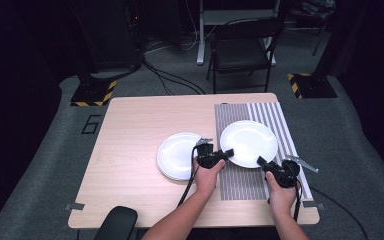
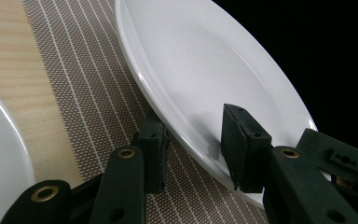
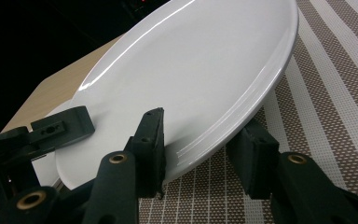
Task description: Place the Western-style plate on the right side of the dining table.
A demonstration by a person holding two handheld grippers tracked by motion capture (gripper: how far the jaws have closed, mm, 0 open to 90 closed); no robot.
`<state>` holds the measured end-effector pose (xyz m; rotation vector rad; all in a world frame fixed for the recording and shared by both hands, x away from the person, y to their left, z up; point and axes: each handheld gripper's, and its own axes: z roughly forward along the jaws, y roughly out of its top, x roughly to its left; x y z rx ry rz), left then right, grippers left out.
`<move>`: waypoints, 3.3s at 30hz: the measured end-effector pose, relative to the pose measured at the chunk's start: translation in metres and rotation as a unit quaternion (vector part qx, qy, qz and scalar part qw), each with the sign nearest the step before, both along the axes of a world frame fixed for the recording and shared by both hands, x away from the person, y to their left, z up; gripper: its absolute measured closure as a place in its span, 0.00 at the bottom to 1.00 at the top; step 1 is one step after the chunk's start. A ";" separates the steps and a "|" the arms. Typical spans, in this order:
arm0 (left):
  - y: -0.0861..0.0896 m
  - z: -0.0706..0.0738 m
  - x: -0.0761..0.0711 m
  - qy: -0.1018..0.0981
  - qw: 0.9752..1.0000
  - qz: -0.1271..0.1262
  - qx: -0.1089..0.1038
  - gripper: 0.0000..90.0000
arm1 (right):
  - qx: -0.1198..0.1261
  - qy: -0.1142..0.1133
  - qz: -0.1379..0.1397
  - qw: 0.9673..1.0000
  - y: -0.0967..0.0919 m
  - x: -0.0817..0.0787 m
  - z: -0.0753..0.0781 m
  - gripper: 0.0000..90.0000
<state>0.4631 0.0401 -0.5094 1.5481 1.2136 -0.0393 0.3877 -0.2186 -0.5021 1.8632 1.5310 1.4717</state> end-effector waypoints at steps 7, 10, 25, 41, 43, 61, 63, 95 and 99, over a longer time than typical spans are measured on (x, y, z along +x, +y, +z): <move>-0.002 -0.002 0.002 0.005 1.000 -0.001 0.000 0.69 | -0.005 0.003 -0.005 1.000 -0.002 0.001 -0.002 0.63; -0.003 -0.003 0.003 0.004 1.000 -0.004 0.001 0.69 | -0.004 0.004 -0.007 1.000 -0.003 0.001 -0.003 0.63; -0.010 -0.006 0.009 0.009 1.000 -0.008 0.002 0.69 | -0.012 0.004 -0.015 1.000 -0.010 0.004 -0.007 0.63; -0.013 -0.013 0.014 0.019 1.000 -0.004 0.009 0.70 | -0.022 0.014 -0.021 0.999 -0.014 0.007 -0.014 0.63; -0.012 -0.014 0.015 0.021 1.000 -0.005 0.011 0.71 | -0.021 0.017 -0.022 0.999 -0.014 0.007 -0.014 0.63; -0.015 -0.018 0.019 0.029 1.000 -0.002 0.011 0.71 | -0.029 0.023 -0.026 0.999 -0.017 0.009 -0.017 0.63; -0.015 -0.018 0.019 0.030 0.999 -0.004 0.015 0.72 | -0.031 0.024 -0.026 0.999 -0.018 0.009 -0.018 0.63; -0.025 -0.022 0.026 0.038 0.999 -0.001 0.037 0.72 | -0.035 0.028 -0.030 0.999 -0.029 0.017 -0.029 0.63; -0.025 -0.022 0.026 0.040 0.998 0.002 0.041 0.72 | -0.027 0.034 -0.032 0.999 -0.029 0.017 -0.029 0.63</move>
